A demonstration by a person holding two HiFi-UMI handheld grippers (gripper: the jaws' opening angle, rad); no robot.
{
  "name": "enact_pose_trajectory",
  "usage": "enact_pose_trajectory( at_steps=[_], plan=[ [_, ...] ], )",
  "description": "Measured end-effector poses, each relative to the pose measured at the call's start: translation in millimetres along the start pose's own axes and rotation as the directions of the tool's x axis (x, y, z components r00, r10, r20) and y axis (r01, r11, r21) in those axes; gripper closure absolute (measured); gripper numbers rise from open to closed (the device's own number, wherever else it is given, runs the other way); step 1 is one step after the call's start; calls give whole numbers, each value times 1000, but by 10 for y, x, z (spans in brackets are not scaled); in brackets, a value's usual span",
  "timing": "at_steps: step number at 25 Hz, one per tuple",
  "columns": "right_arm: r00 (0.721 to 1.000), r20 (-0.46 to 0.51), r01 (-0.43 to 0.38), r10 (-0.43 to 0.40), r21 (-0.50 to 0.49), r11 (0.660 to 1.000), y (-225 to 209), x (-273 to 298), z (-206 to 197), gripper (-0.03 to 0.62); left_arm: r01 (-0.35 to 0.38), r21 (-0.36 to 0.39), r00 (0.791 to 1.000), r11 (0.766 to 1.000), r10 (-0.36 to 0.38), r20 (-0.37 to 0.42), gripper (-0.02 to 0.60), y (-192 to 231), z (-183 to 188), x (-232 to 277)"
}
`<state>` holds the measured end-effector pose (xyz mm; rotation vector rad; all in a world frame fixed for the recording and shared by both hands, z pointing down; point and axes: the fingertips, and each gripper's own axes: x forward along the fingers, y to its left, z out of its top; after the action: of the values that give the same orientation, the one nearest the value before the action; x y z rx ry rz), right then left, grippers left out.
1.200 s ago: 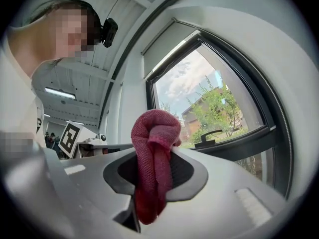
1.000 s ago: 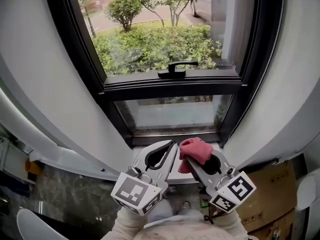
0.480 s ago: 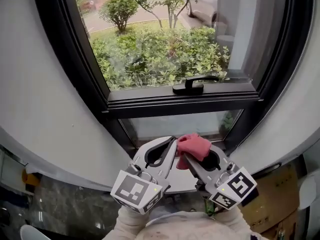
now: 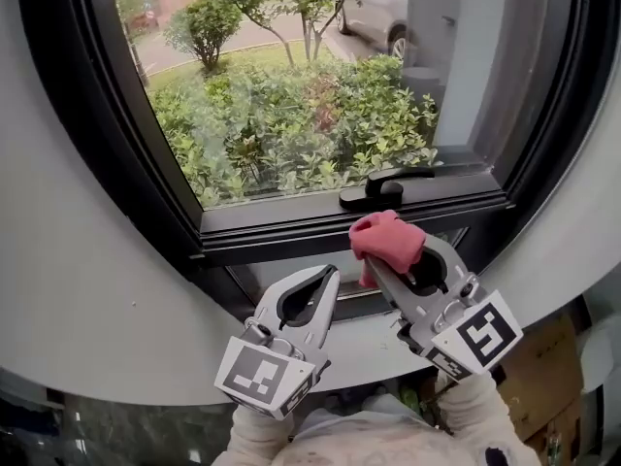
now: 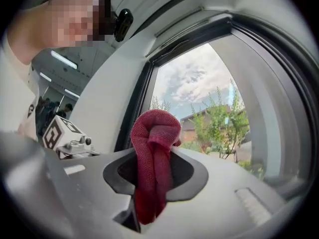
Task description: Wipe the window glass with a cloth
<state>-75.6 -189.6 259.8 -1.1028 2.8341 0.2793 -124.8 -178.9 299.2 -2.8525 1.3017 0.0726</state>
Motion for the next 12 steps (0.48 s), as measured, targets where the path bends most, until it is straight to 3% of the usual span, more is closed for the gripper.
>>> enact_pose_trajectory(
  at_steps=[2, 5, 9, 12],
  plan=[
    [999, 5, 34, -34, -145, 989, -281, 166, 260, 471, 2, 5, 1000, 1000, -2, 10, 581, 44, 54, 93],
    [995, 4, 96, -100, -327, 940, -727, 497, 647, 471, -5, 6, 1000, 1000, 5, 24, 581, 117, 123, 199],
    [983, 30, 174, -183, -490, 854, -1239, 908, 1136, 471, -23, 14, 999, 1000, 23, 44, 581, 230, 196, 310],
    [971, 45, 220, -234, -550, 805, -1469, 1121, 1420, 471, -34, 11, 998, 999, 34, 48, 581, 316, 241, 358]
  ],
)
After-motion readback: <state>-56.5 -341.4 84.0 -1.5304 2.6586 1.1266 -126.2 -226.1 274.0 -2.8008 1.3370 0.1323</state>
